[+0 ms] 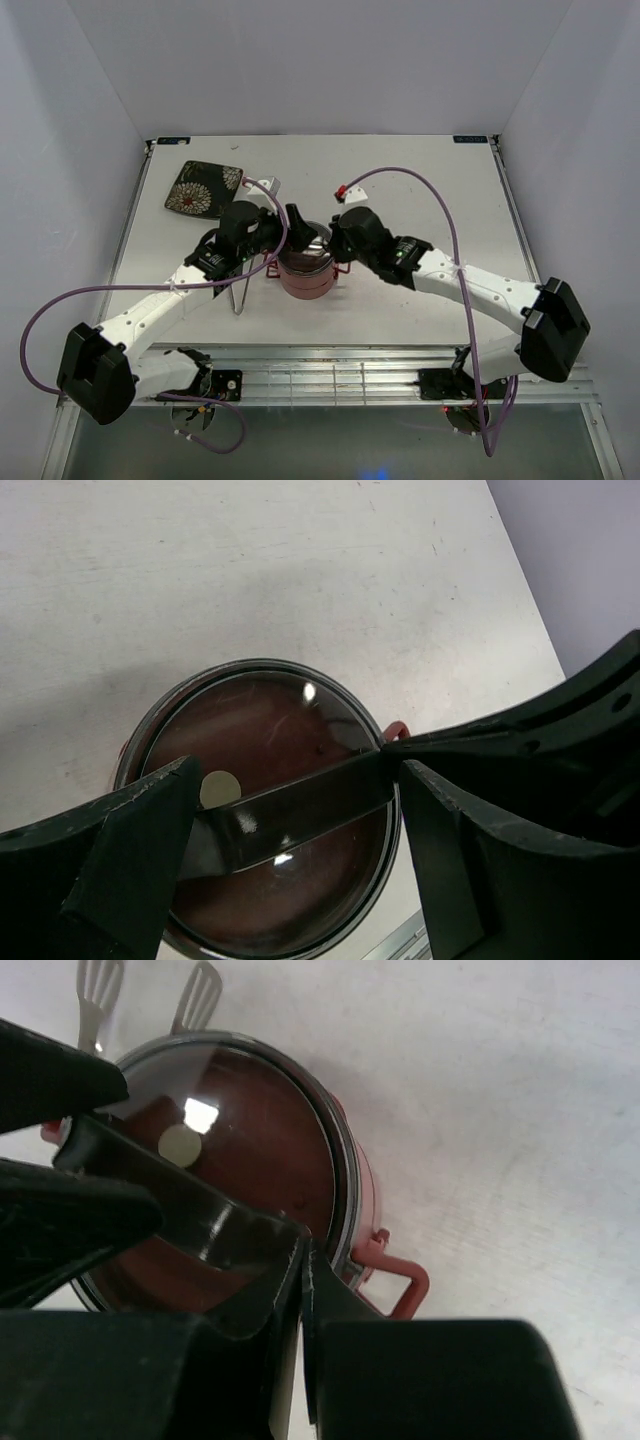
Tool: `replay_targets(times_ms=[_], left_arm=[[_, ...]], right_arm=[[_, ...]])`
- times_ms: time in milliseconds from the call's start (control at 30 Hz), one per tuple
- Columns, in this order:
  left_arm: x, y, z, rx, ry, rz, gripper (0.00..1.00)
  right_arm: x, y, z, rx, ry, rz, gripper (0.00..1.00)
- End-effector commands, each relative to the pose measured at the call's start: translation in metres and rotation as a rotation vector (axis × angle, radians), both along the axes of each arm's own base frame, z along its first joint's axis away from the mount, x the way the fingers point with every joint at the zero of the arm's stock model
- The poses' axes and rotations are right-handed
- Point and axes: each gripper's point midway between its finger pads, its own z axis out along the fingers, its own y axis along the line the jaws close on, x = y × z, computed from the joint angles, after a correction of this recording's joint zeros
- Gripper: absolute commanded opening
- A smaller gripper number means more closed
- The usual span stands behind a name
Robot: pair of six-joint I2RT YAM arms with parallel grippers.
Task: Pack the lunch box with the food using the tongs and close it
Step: Close the fastener on the packing box.
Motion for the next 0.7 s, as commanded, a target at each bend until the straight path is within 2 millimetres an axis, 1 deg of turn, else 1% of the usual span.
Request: replay_targets(times_ms=[0, 33, 67, 133, 200, 233, 300, 367, 400, 467, 500, 533, 600, 667], left_arm=[[-0.002, -0.003, 0.002, -0.008, -0.017, -0.018, 0.9], [-0.002, -0.003, 0.0, -0.006, -0.015, -0.016, 0.9], [-0.002, -0.002, -0.001, -0.006, -0.016, -0.012, 0.9], [-0.003, -0.001, 0.0, -0.01, -0.023, -0.01, 0.89], [-0.002, -0.001, -0.001, -0.006, -0.022, -0.011, 0.89], [-0.002, -0.001, -0.002, -0.005, -0.021, -0.01, 0.89], [-0.003, -0.001, -0.002, -0.003, -0.021, -0.01, 0.89], [-0.003, 0.001, -0.003, 0.0, -0.021, -0.007, 0.89], [-0.003, 0.002, -0.003, 0.002, -0.023, -0.001, 0.88], [-0.004, 0.003, -0.003, 0.003, -0.023, 0.002, 0.88], [-0.004, 0.003, -0.005, 0.006, -0.02, 0.002, 0.88], [-0.004, 0.003, -0.004, 0.005, -0.021, 0.002, 0.88], [-0.005, 0.004, -0.004, 0.003, -0.021, 0.004, 0.87], [-0.006, 0.004, -0.003, 0.001, -0.023, 0.005, 0.87]], right_arm=[[-0.038, -0.014, -0.077, -0.123, 0.207, -0.032, 0.08], [-0.04, -0.018, -0.096, -0.153, 0.235, -0.052, 0.08], [-0.043, -0.022, -0.111, -0.163, 0.256, -0.064, 0.08], [-0.041, -0.029, -0.128, -0.215, 0.264, -0.095, 0.08], [-0.037, -0.03, -0.126, -0.22, 0.249, -0.111, 0.08], [-0.03, -0.033, -0.117, -0.217, 0.21, -0.137, 0.08], [-0.018, -0.031, -0.095, -0.196, 0.156, -0.146, 0.08], [-0.006, -0.037, -0.065, -0.187, 0.1, -0.169, 0.08], [0.004, -0.033, -0.032, -0.15, 0.045, -0.175, 0.08], [0.007, -0.038, -0.005, -0.145, 0.015, -0.184, 0.08], [0.008, -0.036, 0.021, -0.102, -0.013, -0.18, 0.08], [0.005, -0.04, 0.025, -0.11, -0.005, -0.18, 0.08], [-0.003, -0.039, 0.037, -0.075, 0.001, -0.155, 0.08], [-0.009, -0.042, 0.03, -0.074, 0.026, -0.148, 0.08]])
